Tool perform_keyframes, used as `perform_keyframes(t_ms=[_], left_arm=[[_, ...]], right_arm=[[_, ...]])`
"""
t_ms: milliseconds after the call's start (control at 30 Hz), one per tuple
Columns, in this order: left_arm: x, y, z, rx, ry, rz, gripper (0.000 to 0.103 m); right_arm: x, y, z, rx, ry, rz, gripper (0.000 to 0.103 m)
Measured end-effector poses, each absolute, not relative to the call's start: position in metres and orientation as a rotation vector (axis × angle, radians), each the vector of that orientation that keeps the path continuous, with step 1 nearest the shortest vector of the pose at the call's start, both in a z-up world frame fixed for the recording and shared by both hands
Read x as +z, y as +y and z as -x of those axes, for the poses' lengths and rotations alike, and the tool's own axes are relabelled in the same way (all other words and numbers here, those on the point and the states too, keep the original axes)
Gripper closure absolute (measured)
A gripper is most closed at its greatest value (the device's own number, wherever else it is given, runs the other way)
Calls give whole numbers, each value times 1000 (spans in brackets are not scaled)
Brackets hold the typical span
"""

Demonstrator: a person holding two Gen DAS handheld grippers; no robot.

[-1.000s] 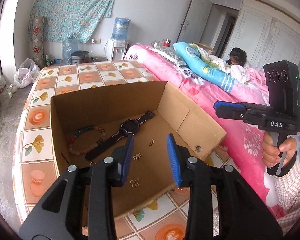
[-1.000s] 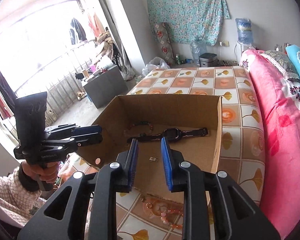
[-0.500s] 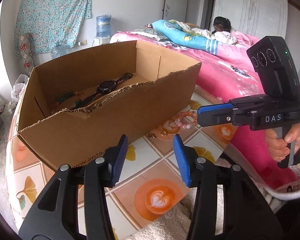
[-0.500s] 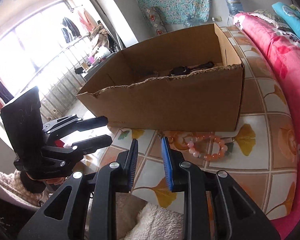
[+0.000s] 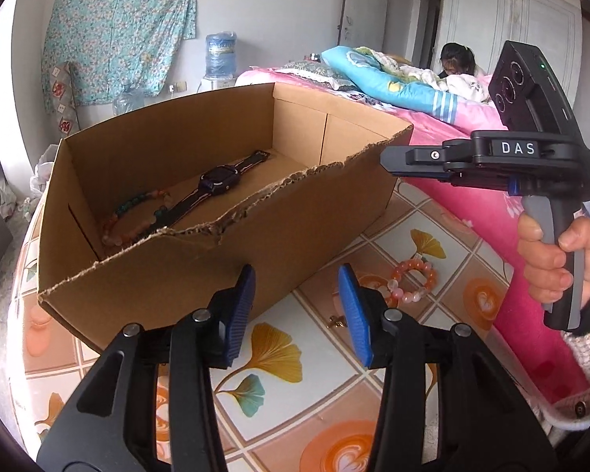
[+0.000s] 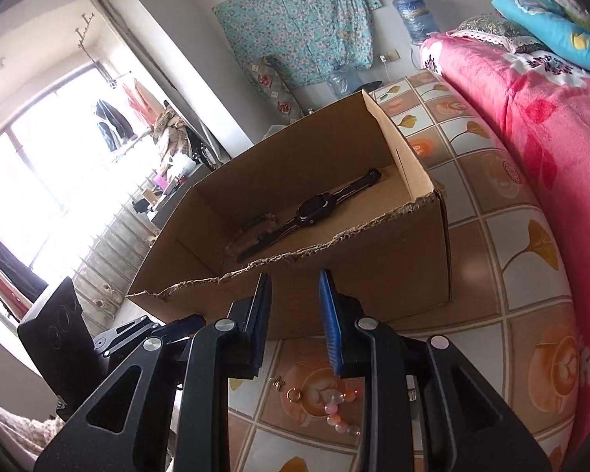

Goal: Organize jewelry
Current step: 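Move both open grippers back toward the pink bead bracelet and gold ring, then close the left gripper on the small gold ring beside the bracelet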

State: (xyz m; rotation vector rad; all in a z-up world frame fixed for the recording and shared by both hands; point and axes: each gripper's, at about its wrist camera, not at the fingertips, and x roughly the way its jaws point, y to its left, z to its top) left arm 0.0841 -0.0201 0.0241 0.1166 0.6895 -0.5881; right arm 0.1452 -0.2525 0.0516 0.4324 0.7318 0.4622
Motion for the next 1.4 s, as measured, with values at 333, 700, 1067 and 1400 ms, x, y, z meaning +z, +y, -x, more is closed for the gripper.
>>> perform_keyframes(t_ms=[333, 700, 1067, 1400], left_arm=[[5, -23, -66, -661, 748, -140, 62], [-16, -56, -74, -718, 793, -283, 70], [-25, -67, -80, -729, 813, -373, 81], [-24, -74, -75, -737, 805, -395, 96]], right_arm=[[35, -224, -92, 638, 800, -261, 77], [0, -201, -82, 619, 889, -143, 81], [-11, -204, -86, 617, 904, -156, 81], [-10, -204, -89, 608, 904, -159, 81]])
